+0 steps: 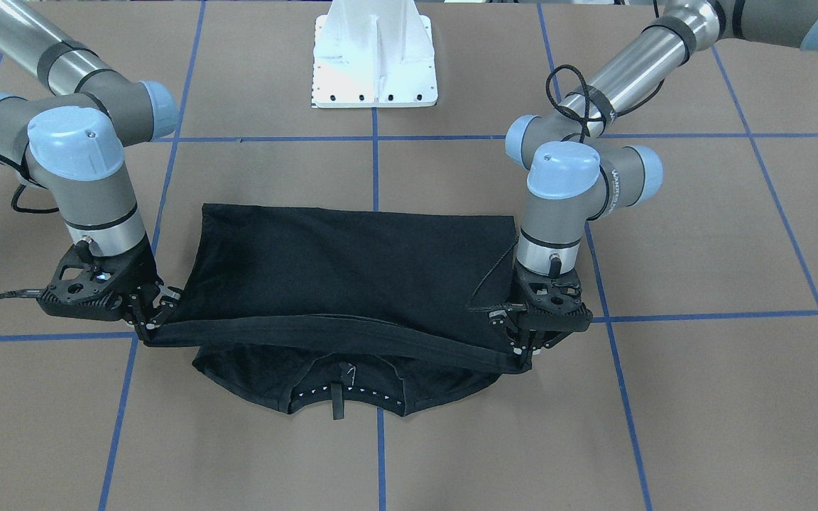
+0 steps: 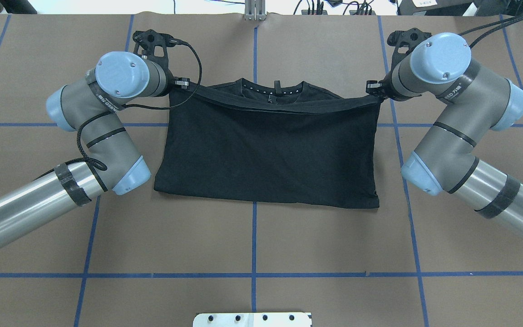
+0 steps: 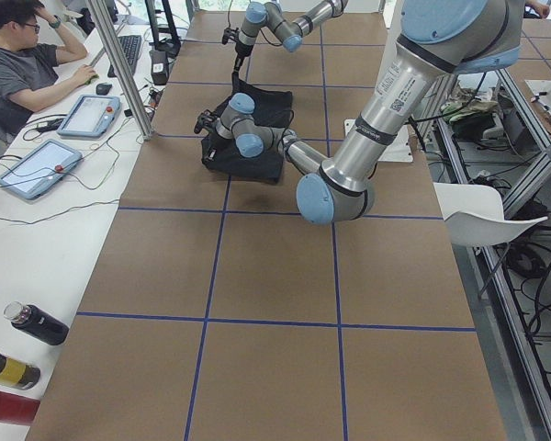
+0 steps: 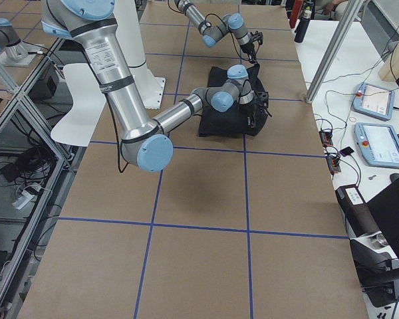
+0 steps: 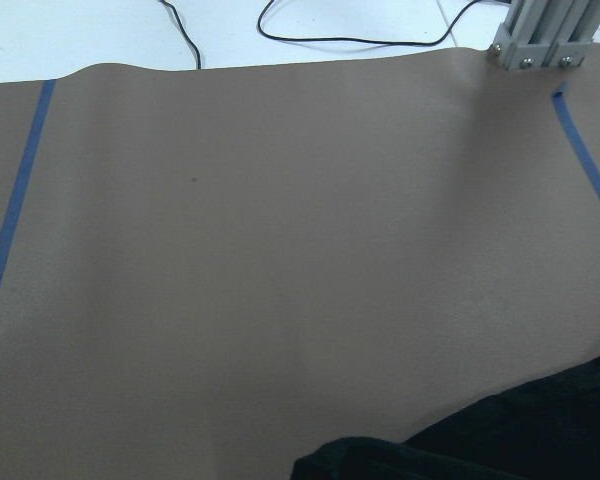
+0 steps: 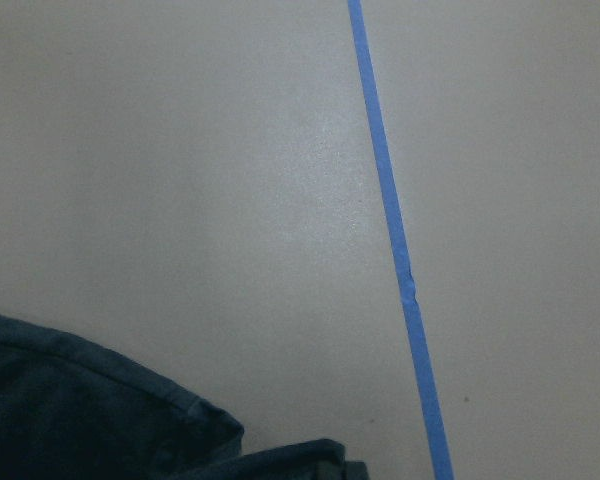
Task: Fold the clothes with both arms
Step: 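Lay the hem down near the collar with both grippers, then open both grippers and draw them back from the folded shirt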
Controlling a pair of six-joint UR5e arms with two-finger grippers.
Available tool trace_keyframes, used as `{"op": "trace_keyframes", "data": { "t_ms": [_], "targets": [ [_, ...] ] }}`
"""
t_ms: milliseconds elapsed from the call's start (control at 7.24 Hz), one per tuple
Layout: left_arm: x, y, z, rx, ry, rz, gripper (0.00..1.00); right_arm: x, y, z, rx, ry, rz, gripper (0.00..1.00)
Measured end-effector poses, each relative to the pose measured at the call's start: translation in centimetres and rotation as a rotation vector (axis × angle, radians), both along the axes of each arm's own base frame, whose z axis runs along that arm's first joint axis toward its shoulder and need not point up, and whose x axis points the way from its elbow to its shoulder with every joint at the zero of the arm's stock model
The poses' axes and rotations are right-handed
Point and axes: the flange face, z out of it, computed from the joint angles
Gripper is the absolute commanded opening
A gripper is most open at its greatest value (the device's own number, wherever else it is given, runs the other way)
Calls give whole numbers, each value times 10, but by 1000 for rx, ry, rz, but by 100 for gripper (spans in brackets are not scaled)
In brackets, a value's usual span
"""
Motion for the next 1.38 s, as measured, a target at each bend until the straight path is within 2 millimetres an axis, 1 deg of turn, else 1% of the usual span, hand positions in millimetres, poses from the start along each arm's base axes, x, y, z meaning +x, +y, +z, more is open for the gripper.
{"op": "trace_keyframes", "data": {
  "t_ms": [138,276,414,553,829,967,1105,1381],
  "targets": [
    [-3,-3,0,17,-3,5,0,2,-3,3,3,11,-3,0],
    [-9,-7,-2,39,-1,8,40,5,-6,4,12,21,-11,99],
    [-13,-9,-4,54,5,8,99,5,-9,3,19,26,-13,100],
    [-15,-10,-6,73,22,7,100,1,-14,-2,24,27,-11,100],
    [-23,-5,-8,120,73,10,100,-6,-25,-20,39,19,-10,100],
    [-28,3,-9,129,97,34,100,-6,-27,-25,45,11,-17,100],
    [-38,19,-6,131,123,82,100,-4,-28,-29,48,1,-30,100],
    [-69,61,9,139,155,147,100,1,-24,-35,64,-11,-57,100]
  ]
}}
